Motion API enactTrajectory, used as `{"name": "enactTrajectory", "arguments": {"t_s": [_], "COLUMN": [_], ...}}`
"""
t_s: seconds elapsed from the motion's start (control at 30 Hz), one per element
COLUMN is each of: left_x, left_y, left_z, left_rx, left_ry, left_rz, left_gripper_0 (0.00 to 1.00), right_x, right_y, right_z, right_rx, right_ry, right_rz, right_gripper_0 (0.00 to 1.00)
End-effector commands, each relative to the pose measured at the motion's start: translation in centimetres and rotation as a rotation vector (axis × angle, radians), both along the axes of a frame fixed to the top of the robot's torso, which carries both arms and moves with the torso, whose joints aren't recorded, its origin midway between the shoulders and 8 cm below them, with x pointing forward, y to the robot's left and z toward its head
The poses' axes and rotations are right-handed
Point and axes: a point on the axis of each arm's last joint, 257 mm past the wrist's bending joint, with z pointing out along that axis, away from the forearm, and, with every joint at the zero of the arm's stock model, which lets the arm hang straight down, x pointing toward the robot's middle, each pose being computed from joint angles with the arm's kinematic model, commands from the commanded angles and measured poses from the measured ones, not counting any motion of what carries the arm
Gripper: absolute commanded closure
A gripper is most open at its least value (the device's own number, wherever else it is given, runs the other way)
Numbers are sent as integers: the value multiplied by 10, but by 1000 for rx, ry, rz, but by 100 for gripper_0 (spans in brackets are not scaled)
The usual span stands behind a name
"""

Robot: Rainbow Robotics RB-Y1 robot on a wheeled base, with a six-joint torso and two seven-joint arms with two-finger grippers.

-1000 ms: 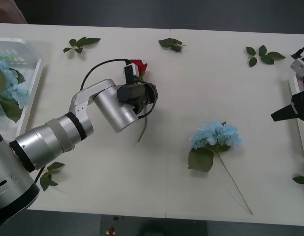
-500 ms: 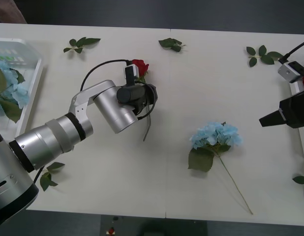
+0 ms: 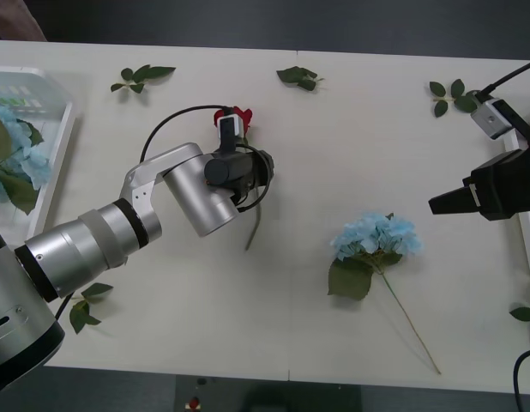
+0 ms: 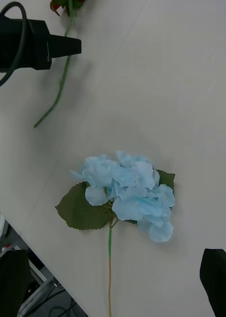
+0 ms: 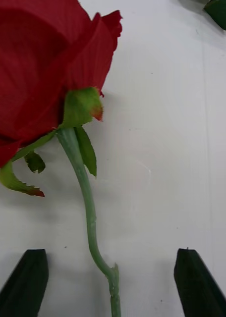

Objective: Put the red flowers into the right box and the blue flowers into the left box

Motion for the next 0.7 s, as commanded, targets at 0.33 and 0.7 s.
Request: {"name": "enactTrajectory", "arguments": {"t_s": [0.33,0.7], "left_x": [20,26], "left_y": [-9,-8], "left_z": [44,53], "left_rx": [58,170], "left_ry": [-116,-199], "left_rz": [-48,-89], "left_gripper_0": [22,39], "right_x": [-7,-15], "right_y": [23,24], "right_z": [37,54], "right_rx": [153,273], "right_ry": [-96,-79], "right_rz": [133,203], "right_gripper_0": [0,0]}}
